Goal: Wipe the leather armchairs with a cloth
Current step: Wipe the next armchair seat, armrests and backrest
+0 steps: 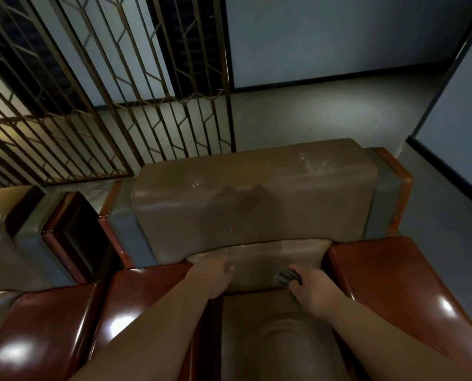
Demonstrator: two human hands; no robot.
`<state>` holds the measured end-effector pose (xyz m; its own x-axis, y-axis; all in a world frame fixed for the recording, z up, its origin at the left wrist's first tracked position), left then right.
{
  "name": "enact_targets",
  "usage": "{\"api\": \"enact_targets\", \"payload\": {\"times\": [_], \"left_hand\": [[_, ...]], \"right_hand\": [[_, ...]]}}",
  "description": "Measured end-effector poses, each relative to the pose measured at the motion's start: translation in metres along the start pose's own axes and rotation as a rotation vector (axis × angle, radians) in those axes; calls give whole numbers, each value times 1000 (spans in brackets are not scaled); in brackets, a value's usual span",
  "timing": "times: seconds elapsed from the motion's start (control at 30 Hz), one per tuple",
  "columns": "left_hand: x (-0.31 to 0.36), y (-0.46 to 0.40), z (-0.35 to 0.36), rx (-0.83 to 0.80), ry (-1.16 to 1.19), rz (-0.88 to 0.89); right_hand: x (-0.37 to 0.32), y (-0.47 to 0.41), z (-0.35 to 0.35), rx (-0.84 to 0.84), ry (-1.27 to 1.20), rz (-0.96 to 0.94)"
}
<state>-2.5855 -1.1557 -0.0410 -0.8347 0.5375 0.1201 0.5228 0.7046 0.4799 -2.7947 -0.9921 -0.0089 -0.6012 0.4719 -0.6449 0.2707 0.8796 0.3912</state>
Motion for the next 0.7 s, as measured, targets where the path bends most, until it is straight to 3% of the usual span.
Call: {"api": "enact_targets", "payload": {"times": [0.4, 0.7], "left_hand": [[-70, -45, -36, 71, 149, -80], [-176, -69, -78, 253, 207, -157]], "right_hand": [[-40, -51, -29, 117, 51, -73], [-145, -149, 9, 4, 16, -138]]}}
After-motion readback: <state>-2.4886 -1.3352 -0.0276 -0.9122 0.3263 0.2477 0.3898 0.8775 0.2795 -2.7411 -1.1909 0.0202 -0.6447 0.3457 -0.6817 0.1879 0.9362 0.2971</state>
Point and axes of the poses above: each hand's wrist, its own y-axis away from the middle knuckle, its own z-axis out of the palm, x = y × z, the point moved 7 cm from there along -y, towards the middle knuckle, and after that the axes turned 4 degrees about -y, right-handed, at the moved point
